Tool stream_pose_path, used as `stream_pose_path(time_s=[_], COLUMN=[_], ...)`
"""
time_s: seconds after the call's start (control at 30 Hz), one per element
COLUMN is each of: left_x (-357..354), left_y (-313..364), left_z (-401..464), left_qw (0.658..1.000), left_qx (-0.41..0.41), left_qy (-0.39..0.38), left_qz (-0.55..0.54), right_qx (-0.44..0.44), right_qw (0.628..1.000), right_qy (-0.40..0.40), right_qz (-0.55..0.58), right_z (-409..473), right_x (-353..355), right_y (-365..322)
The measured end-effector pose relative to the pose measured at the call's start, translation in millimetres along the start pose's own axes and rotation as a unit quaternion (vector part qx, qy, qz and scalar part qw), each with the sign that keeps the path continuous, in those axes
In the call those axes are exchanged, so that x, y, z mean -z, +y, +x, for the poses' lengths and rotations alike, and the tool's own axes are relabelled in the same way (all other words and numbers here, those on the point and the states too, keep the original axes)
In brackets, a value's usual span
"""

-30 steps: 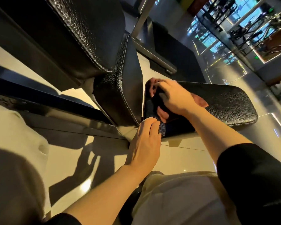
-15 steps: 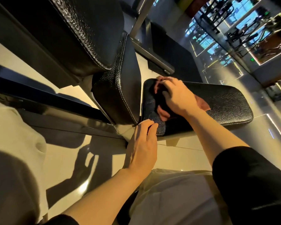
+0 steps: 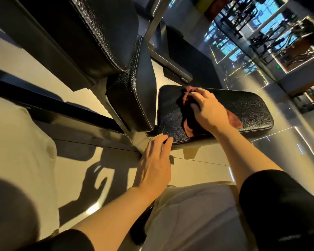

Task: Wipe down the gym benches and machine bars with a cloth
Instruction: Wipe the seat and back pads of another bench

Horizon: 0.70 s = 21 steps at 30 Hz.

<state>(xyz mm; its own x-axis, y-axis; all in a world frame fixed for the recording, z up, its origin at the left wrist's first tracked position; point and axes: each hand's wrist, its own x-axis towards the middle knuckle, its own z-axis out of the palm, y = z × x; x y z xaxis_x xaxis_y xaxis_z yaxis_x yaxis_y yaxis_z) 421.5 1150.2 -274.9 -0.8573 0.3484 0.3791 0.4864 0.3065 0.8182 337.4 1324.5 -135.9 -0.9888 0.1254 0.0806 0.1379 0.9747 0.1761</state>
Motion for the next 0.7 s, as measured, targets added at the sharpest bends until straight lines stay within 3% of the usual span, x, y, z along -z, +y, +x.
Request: stream_pose_path(time_s=[0.1, 0.23, 0.3, 0.5, 0.57, 0.7], left_x=[3.8, 7.8, 8.8, 10.3, 11.9, 17.3], left_y=[0.1, -0.5, 0.1, 1.3, 0.3, 0.1], left_z=[-4.0, -10.7, -14.2, -19.4, -21.4, -23.7], left_qw=[1.000, 1.000, 1.000, 0.998, 0.998, 0.996], left_qx=[-0.002, 0.010, 0.019, 0.044, 0.038, 0.053], left_qy=[0.003, 0.001, -0.011, -0.038, -0.048, -0.070], left_qz=[0.005, 0.017, 0.012, -0.020, -0.032, -0.007], right_qx=[-0.023, 0.149, 0.169, -0.060, -0.020, 0.142], right_qw=[0.999, 0.988, 0.985, 0.994, 0.997, 0.989], right_qy=[0.020, -0.043, -0.033, 0.088, 0.062, -0.027], right_qz=[-0.013, 0.003, -0.002, -0.020, -0.030, -0.007], right_z=[-12.3, -44.2, -45.2, -28.3, -38.3, -61.9], right_x=[-8.6, -24.8, -20.2, -7.0, -13.1, -22.8], right_y=[-30.0, -68.6, -58.5, -7.4, -24.9, -58.2])
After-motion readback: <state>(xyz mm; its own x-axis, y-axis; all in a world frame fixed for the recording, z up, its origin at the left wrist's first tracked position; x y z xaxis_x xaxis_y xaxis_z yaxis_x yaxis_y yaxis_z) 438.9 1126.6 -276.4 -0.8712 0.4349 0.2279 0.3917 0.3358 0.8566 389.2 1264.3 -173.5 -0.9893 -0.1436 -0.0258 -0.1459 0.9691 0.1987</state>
